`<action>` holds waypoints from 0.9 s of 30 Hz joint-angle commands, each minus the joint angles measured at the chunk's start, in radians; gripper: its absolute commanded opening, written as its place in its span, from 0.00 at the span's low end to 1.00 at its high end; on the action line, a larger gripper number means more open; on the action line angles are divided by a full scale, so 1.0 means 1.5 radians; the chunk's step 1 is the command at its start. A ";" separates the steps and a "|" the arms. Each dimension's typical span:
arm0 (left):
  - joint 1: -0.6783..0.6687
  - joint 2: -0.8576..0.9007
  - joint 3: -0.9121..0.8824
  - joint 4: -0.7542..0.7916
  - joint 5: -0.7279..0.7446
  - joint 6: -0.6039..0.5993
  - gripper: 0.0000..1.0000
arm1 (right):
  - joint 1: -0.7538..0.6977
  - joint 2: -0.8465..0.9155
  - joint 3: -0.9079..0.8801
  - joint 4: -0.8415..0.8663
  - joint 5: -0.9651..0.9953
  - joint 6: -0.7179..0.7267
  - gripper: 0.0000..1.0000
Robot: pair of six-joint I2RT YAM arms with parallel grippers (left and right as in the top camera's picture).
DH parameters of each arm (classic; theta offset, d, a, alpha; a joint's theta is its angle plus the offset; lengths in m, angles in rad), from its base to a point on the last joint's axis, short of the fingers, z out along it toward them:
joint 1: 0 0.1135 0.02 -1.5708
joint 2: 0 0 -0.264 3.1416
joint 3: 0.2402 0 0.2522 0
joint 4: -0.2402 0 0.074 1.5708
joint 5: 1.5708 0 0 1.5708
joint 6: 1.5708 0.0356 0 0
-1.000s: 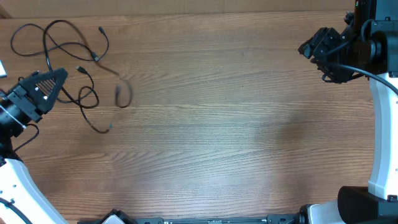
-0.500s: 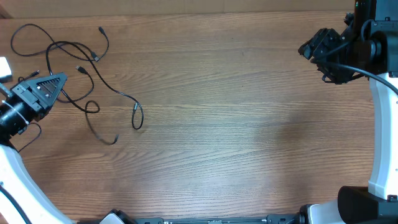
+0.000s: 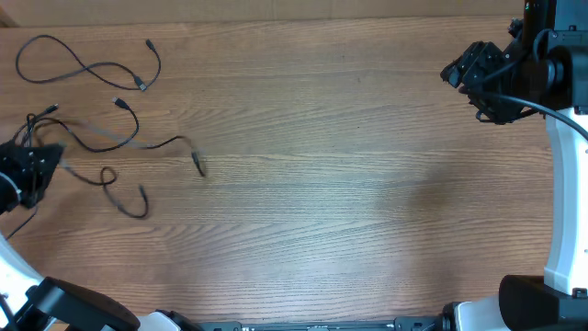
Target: Untangle cables
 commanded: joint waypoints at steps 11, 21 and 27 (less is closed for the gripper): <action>0.063 0.038 0.000 0.033 -0.331 -0.010 0.04 | -0.001 0.005 -0.003 0.001 0.005 -0.004 0.66; 0.079 0.161 0.000 0.100 -0.402 -0.074 0.04 | -0.001 0.005 -0.003 -0.010 0.005 -0.004 0.65; 0.102 0.196 0.000 0.137 -0.412 -0.070 0.04 | -0.001 0.008 -0.003 -0.011 0.004 -0.004 0.65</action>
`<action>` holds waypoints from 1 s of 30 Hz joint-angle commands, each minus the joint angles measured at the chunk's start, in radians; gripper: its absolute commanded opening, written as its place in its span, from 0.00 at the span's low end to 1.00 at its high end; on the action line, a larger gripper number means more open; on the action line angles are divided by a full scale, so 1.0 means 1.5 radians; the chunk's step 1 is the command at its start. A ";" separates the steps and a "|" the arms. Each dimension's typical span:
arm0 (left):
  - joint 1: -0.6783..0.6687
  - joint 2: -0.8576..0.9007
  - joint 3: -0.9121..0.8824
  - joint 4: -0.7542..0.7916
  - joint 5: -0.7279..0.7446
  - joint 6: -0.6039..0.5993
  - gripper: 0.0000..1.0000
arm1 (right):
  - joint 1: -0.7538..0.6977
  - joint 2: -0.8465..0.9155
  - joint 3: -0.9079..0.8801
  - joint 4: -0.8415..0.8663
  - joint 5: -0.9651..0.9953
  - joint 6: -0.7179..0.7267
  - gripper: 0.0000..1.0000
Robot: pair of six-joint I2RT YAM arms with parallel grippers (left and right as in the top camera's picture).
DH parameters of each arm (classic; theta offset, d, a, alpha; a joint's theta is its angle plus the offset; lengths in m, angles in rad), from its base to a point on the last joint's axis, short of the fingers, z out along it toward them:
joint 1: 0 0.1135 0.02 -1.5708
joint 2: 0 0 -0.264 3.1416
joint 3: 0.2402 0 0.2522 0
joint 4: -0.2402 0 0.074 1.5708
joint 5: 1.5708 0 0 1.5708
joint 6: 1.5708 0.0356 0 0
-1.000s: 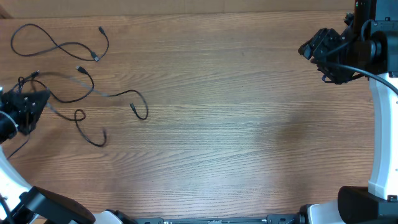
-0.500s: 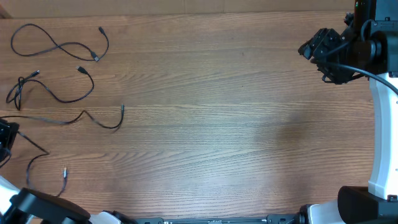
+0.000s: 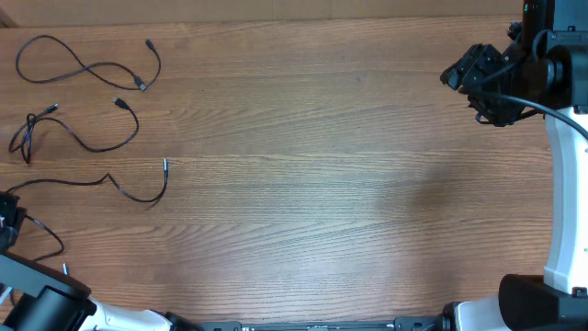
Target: Untangle cables
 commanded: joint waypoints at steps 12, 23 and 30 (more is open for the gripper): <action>0.024 0.013 0.000 0.120 0.190 -0.038 0.84 | -0.001 0.014 -0.003 -0.001 0.004 -0.003 0.65; 0.026 0.013 0.000 -0.055 0.105 0.023 0.96 | -0.001 0.041 -0.003 -0.004 0.004 -0.004 0.65; 0.026 0.012 0.000 -0.131 0.084 0.052 0.95 | -0.001 0.048 -0.003 -0.006 0.004 -0.004 0.65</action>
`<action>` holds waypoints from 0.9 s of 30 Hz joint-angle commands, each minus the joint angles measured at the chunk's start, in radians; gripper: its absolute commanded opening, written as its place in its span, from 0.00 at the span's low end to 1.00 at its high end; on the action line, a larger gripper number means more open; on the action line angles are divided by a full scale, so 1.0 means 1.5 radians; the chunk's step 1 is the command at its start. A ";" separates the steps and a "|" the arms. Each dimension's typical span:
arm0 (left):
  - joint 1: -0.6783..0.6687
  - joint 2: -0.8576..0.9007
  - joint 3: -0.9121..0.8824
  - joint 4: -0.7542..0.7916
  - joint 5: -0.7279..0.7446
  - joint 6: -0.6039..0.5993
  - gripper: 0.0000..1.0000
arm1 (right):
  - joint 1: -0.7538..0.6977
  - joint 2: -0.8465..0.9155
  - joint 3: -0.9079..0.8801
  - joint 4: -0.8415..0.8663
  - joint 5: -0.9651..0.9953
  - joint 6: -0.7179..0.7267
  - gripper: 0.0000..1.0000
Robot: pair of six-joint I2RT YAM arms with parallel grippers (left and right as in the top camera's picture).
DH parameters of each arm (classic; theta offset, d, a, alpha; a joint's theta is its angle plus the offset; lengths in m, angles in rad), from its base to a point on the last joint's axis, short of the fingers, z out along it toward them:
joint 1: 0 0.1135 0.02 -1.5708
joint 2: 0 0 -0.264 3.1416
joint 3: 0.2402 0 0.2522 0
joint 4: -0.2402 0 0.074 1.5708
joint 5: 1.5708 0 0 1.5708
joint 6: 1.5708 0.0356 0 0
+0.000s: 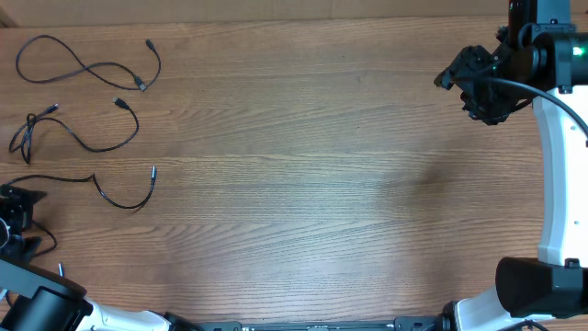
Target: Untangle cables
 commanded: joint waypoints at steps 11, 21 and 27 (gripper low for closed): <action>0.003 -0.069 0.000 -0.061 -0.143 -0.001 0.93 | -0.001 -0.002 -0.003 0.004 0.004 -0.031 0.65; 0.002 -0.195 -0.002 -0.126 -0.144 0.009 0.97 | -0.001 -0.002 -0.003 0.013 0.004 -0.039 0.65; 0.012 -0.195 -0.107 -0.106 -0.322 -0.142 1.00 | -0.001 -0.002 -0.003 0.012 0.004 -0.039 0.66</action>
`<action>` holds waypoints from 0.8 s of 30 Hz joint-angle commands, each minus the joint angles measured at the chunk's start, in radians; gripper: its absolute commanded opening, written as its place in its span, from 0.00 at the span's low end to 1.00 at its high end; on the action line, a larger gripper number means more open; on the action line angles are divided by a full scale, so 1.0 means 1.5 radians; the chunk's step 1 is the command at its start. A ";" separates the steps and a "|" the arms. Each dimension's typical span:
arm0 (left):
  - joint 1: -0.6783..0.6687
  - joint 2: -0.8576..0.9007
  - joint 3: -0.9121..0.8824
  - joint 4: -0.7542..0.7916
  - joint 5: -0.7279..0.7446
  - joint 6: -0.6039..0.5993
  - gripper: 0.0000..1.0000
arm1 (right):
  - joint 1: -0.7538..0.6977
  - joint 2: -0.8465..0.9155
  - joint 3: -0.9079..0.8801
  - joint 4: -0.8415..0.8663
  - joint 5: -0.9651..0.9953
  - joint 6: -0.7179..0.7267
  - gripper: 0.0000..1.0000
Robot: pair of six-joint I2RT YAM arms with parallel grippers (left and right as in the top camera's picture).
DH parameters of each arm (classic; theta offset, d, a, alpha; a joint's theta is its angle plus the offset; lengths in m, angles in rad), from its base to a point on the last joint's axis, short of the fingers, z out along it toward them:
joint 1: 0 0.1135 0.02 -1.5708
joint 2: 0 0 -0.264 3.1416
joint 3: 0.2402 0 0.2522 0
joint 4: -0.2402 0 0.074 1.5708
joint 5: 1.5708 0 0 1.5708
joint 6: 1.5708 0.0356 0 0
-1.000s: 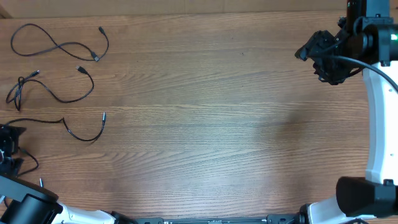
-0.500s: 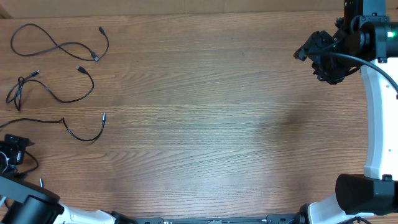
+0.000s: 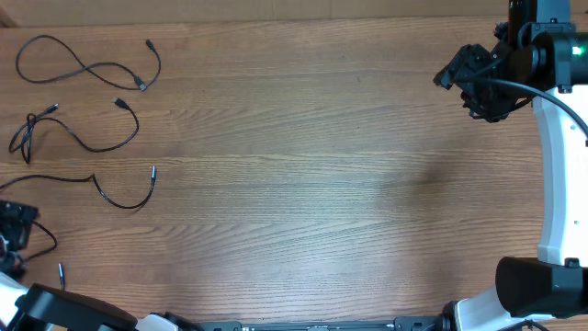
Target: Untangle cables
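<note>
Three thin black cables lie apart at the table's left side in the overhead view. The top cable (image 3: pixel 87 62) loops near the far edge, the middle cable (image 3: pixel 81 136) curls below it, and the lower cable (image 3: pixel 115 195) runs left to the table edge, curving back to a plug (image 3: pixel 61 270). My left gripper (image 3: pixel 15 224) sits at the left edge beside that cable's near loop, and it looks open and apart from the wire. My right gripper (image 3: pixel 446 77) hangs far off at the upper right, seemingly shut on nothing.
The wooden table (image 3: pixel 303 184) stretches bare between the cables and the right arm. The right arm's white links (image 3: pixel 551 184) stand along the right edge. Arm bases line the near edge.
My left gripper has shifted a little toward the near edge. The lower cable lies just where it did. The right arm has barely moved.
At first two cables lay tangled at the left with my left gripper among them. Then the lower cable lay drawn clear toward the near-left, apart from the middle one. It then settled slightly left, and now my left gripper has drawn back from it.
</note>
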 commanded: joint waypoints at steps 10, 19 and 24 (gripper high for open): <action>0.051 0.003 -0.219 0.169 -0.217 -0.155 0.89 | -0.001 -0.002 -0.003 -0.005 0.004 -0.020 0.66; 0.026 0.005 -0.271 0.286 -0.221 0.182 0.84 | -0.001 -0.002 -0.003 -0.009 0.004 -0.020 0.65; 0.024 0.012 -0.271 0.303 -0.147 0.308 0.88 | -0.001 -0.002 -0.003 -0.009 0.004 -0.020 0.66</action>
